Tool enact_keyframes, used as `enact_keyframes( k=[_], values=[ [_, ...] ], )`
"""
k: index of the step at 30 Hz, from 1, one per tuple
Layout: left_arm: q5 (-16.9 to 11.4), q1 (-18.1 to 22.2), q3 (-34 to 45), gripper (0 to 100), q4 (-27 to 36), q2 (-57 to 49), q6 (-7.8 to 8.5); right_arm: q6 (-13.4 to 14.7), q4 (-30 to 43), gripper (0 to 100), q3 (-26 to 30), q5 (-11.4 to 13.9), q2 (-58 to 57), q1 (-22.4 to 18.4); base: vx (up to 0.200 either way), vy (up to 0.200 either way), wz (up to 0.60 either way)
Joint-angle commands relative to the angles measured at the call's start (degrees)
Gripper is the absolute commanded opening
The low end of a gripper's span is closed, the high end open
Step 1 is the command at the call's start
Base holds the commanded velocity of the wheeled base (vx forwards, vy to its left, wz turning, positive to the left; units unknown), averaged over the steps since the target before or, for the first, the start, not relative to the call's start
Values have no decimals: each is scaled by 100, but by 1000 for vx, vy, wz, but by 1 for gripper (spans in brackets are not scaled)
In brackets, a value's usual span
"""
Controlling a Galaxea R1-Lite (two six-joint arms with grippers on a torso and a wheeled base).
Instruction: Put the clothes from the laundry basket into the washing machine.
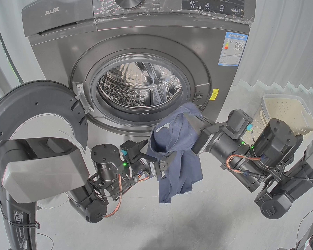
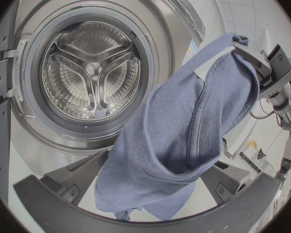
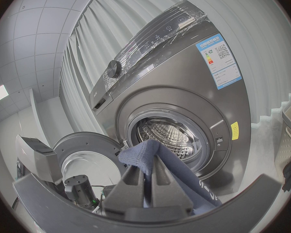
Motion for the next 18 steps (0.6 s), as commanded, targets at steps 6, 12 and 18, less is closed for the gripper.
enact_keyframes(
  k=[6,12,18],
  values=[
    [-10,68,444,100,-1,-227,25,-10,-1,0,-19,1,33,-145,0,0,0],
    [-10,85,532,100,-1,-183,34,-19,-1,0,-36,1,-19,-154,0,0,0],
    [-10,85,524,100,-1,-130,78,-19,-1,0,-45,1,-19,-145,0,0,0]
  ],
)
